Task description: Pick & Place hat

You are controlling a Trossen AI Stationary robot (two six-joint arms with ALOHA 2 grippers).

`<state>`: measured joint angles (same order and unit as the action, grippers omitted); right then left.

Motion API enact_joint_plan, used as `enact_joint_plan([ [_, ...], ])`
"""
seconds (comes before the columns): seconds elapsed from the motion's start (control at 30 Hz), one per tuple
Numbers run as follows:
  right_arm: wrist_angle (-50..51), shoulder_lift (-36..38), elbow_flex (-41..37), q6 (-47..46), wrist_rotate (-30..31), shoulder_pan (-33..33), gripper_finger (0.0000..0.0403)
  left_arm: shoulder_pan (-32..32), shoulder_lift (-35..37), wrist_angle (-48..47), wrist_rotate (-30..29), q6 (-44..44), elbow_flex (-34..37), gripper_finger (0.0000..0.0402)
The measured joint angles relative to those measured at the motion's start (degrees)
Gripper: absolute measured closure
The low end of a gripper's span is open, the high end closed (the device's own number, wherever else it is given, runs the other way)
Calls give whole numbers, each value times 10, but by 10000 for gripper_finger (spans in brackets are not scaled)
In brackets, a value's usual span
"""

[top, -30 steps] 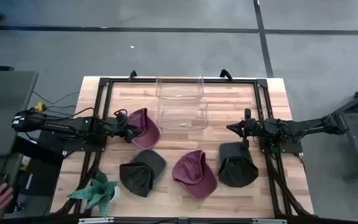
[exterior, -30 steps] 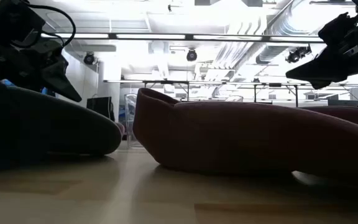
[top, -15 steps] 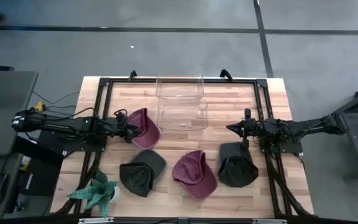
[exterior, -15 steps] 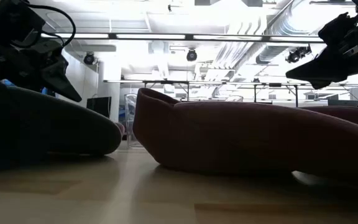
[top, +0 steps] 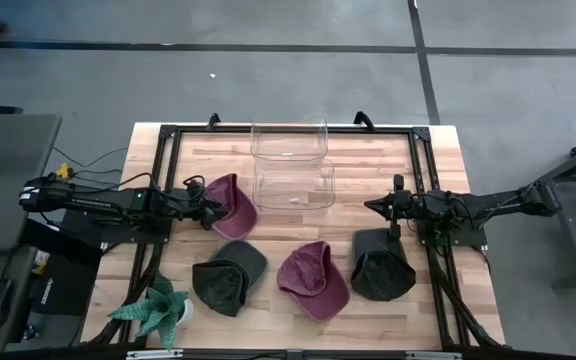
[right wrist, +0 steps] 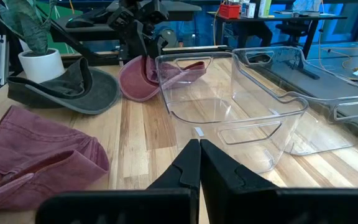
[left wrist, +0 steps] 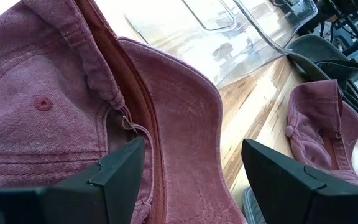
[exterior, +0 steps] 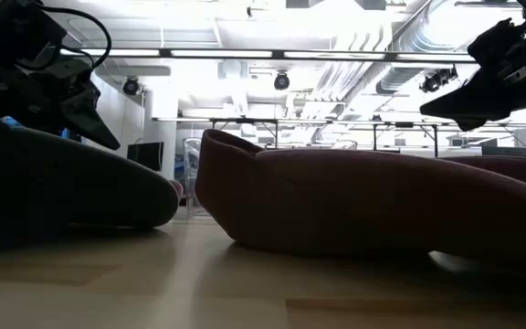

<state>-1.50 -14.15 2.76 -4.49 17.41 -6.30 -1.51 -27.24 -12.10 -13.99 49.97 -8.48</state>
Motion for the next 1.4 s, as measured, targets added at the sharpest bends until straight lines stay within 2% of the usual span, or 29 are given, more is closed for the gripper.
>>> enact_joint_plan([
  [0.67,0,0,0,0,0,0,402,0,0,14,0,0,0,140],
  [0.87,0,0,0,0,0,0,402,0,0,22,-16,10,-3,140],
  [1.0,0,0,0,0,0,0,402,0,0,18,15,-47,-36,140],
  [1.17,0,0,0,0,0,0,402,0,0,-9,17,-118,-103,140],
  [1.4,0,0,0,0,0,0,402,0,0,-164,-12,-118,-203,140],
])
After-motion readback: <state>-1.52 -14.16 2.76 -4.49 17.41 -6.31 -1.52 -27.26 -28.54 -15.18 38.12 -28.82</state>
